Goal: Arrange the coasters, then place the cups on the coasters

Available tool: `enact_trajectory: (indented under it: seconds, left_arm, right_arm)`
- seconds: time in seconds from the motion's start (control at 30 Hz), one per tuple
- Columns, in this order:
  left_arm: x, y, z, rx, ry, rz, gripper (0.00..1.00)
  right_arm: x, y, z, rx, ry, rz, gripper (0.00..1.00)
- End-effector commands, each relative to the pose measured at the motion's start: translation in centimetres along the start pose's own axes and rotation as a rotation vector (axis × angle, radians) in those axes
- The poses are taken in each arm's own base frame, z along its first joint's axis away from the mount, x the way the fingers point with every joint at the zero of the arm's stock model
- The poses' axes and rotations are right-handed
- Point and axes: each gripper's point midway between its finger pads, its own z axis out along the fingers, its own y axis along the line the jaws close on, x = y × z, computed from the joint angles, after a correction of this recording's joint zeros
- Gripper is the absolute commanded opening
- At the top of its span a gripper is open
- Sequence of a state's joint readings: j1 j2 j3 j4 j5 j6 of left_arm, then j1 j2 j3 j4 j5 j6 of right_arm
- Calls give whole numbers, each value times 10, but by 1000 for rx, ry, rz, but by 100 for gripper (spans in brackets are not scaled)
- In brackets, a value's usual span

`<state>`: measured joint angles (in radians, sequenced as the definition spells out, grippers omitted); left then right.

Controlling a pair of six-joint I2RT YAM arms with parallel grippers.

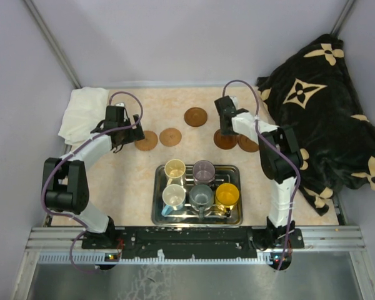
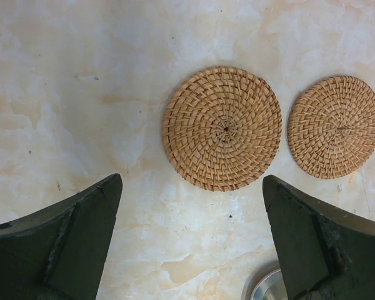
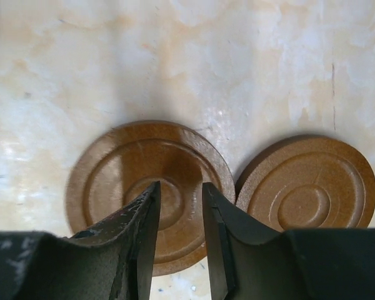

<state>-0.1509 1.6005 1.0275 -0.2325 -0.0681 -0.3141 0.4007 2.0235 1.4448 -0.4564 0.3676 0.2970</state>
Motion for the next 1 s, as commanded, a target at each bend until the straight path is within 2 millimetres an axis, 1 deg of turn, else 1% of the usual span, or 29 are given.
enact_trajectory:
  seconds: [0.0, 0.07, 0.17, 0.3, 0.33, 0.37, 0.4, 0.43, 0.5, 0.53, 0.77, 0.97]
  left_arm:
    - [-4, -2, -5, 4, -20, 5, 99]
    - [-4, -1, -4, 3, -22, 4, 99]
    - [-6, -1, -5, 2, -31, 4, 99]
    - [-9, -1, -6, -2, -39, 8, 100]
    - [-9, -1, -6, -1, -40, 8, 99]
    - [-9, -1, -7, 0, -40, 8, 99]
    - [-9, -2, -7, 2, -39, 8, 99]
    - [-9, -2, -7, 3, -39, 7, 99]
    - [-8, -2, -6, 5, -37, 10, 99]
    - [-8, -2, -4, 4, -34, 12, 99]
    - [-5, -3, 3, 7, -13, 15, 99]
    - [-2, -2, 6, 2, -3, 19, 99]
  right_arm:
    - [-69, 23, -37, -108, -166, 11, 35]
    - [-84, 36, -41, -143, -187, 0, 34]
    - [-105, 62, -43, -182, -213, -42, 35]
    - [-124, 97, -38, -205, -228, -103, 34]
    - [-127, 104, -35, -212, -228, -110, 34]
    - [-135, 110, -35, -221, -238, -109, 33]
    - [-138, 115, -32, -226, -237, -111, 32]
    - [-134, 119, -23, -226, -222, -117, 31]
    - [-134, 126, -16, -240, -219, -121, 27]
    - [-135, 129, -13, -246, -220, -121, 27]
    - [-132, 145, 3, -286, -225, -121, 29]
    - [-129, 153, 15, -302, -221, -125, 30]
